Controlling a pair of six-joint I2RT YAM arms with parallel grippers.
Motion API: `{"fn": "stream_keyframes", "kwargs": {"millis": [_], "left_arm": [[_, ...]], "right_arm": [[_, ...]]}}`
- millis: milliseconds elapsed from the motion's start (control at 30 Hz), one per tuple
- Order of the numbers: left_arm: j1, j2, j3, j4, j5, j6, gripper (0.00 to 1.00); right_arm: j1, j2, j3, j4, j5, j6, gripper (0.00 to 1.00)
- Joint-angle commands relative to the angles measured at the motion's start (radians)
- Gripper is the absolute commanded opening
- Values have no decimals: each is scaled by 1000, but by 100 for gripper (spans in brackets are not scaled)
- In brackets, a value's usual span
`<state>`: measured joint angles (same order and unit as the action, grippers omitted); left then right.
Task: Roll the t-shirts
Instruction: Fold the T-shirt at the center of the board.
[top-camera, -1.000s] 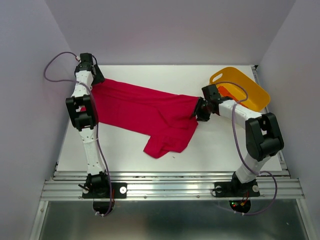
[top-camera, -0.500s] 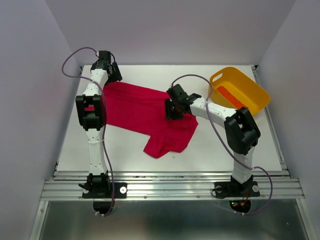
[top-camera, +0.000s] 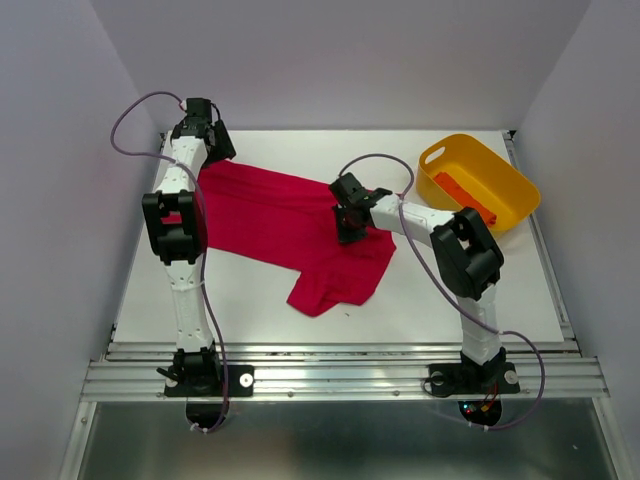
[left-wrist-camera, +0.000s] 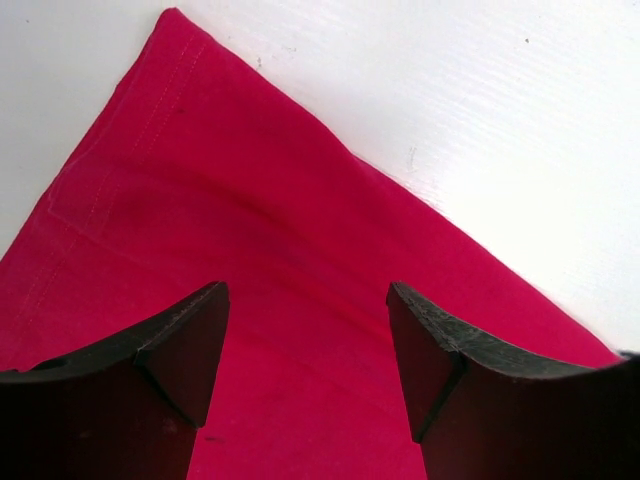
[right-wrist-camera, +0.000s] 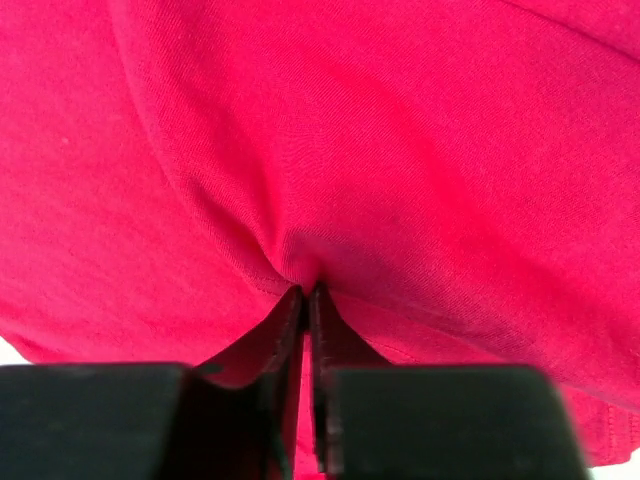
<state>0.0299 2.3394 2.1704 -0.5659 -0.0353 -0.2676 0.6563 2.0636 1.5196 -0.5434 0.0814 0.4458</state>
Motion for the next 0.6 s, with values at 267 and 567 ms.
{"fn": "stream_keyframes", "kwargs": {"millis": [267, 567], "left_arm": [[-2, -114, -15, 6, -25, 16, 75], [-1, -123, -32, 3, -25, 25, 76]], "right_arm": [[6, -152, 5, -33, -72, -25, 1], [6, -189, -29, -49, -183, -9, 1]]}}
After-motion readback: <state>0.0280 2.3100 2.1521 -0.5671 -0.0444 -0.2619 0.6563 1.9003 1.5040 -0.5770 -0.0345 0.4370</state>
